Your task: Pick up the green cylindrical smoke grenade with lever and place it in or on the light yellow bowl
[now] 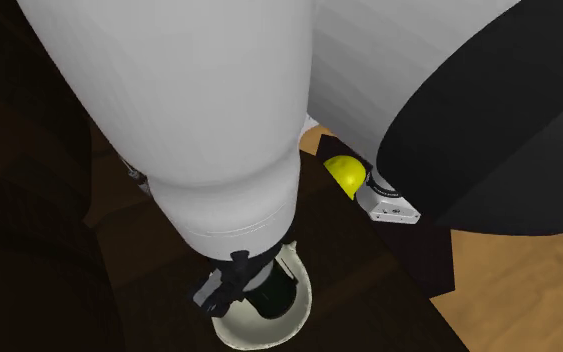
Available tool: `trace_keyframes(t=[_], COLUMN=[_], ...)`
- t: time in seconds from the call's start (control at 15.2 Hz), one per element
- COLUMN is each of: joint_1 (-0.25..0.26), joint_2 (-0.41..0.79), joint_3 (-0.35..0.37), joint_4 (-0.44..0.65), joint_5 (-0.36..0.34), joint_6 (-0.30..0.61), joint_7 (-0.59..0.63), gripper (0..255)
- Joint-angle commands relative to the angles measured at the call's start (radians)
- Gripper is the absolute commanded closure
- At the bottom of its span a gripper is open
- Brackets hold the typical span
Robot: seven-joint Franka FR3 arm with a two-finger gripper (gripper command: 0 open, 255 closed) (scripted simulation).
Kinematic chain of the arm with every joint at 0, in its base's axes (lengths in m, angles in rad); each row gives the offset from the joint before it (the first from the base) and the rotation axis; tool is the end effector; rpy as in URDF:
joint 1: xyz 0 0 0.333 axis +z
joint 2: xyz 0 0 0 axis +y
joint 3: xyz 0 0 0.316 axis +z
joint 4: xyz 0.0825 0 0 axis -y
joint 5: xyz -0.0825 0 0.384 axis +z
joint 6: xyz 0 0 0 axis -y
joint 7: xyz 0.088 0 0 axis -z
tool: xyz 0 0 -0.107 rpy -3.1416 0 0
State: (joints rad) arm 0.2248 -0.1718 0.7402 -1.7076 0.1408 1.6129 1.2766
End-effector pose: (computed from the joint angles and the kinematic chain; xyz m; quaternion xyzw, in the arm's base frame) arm 0.2580 0.4517 0.6291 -0.9870 0.1596 0.0041 0.0203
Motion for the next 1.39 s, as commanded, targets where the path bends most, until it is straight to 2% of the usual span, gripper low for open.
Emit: trace_keyframes(t=[0.0, 0.46, 0.99, 1.06, 1.32], joint_1=[0.001, 0.006, 0.006, 0.006, 0.006], joint_2=[-0.007, -0.027, -0.027, -0.027, -0.027], joint_3=[-0.001, -0.001, -0.001, -0.001, -0.001], joint_4=[-0.032, -0.148, -0.148, -0.148, -0.148], joint_5=[0.005, 0.02, 0.02, 0.02, 0.02], joint_6=[0.027, 0.127, 0.127, 0.127, 0.127], joint_7=[-0.005, -0.018, -0.018, -0.018, -0.018], gripper=[255, 255, 255, 0, 0])
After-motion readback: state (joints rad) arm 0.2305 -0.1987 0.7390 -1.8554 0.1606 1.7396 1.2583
